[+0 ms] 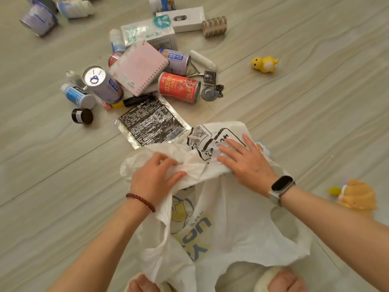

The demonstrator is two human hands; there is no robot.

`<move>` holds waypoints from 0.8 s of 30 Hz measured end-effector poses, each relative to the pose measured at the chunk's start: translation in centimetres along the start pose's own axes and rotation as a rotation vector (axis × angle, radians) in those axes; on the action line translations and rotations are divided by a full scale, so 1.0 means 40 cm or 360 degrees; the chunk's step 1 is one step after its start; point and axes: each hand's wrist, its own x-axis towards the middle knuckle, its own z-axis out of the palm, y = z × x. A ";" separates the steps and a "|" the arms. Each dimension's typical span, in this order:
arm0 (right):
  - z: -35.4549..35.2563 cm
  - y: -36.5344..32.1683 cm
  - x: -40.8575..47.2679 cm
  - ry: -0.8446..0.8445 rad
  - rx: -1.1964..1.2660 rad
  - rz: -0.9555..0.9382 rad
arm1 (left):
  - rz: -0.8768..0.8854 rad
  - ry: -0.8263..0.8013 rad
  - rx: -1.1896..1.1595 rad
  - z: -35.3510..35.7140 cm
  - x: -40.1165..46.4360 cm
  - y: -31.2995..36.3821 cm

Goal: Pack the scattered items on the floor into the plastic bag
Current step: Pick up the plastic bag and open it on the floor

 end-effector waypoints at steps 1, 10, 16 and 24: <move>-0.004 0.003 0.010 0.0033 0.0082 0.0027 | 0.0183 0.0292 0.0139 0.003 -0.008 0.007; -0.077 -0.096 0.047 -0.0232 0.1008 0.0597 | 0.0063 -0.0078 0.0388 0.093 -0.065 0.086; -0.041 -0.090 0.006 -0.0477 0.1357 0.0639 | -0.0128 -0.0088 -0.0583 0.091 -0.062 -0.008; 0.003 -0.096 -0.044 0.0570 0.0288 0.0047 | -0.0478 -0.0392 -0.1226 0.096 -0.041 0.009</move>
